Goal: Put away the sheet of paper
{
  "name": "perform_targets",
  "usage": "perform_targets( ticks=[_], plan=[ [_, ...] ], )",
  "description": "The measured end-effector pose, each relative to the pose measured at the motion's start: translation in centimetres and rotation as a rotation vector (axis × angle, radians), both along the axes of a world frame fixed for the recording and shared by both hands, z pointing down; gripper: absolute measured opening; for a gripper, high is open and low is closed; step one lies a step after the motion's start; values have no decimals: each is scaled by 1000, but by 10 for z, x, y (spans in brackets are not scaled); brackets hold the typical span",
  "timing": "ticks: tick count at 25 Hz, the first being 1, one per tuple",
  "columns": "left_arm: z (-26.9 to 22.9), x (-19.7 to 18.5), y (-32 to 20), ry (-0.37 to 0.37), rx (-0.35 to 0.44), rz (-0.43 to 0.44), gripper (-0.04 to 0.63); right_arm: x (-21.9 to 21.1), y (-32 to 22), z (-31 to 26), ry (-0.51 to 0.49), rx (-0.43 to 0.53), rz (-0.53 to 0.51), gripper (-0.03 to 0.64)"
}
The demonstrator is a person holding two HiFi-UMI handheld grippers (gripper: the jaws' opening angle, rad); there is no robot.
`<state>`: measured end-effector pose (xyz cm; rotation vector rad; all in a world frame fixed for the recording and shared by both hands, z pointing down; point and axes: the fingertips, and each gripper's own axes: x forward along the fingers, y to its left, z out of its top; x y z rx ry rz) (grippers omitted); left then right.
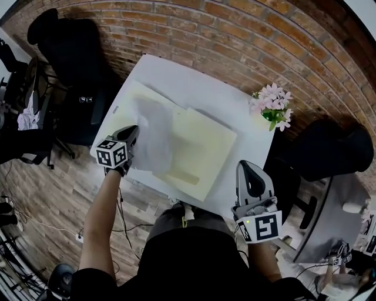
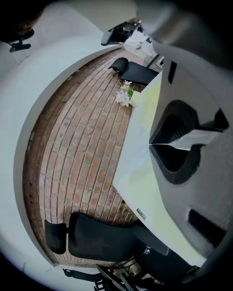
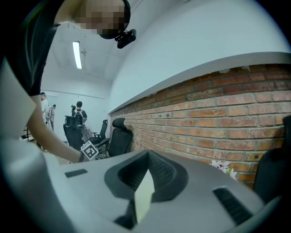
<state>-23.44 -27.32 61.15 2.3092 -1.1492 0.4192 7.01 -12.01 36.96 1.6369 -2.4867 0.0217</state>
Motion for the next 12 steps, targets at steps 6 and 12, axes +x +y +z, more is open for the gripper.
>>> perform_targets(
  ticks=[6, 12],
  plan=[
    [24, 3, -22, -85, -35, 110, 31, 1, -2, 11, 7, -30, 18, 14],
    [32, 15, -24, -120, -40, 210, 31, 2, -2, 18, 13, -52, 39, 14]
  ],
)
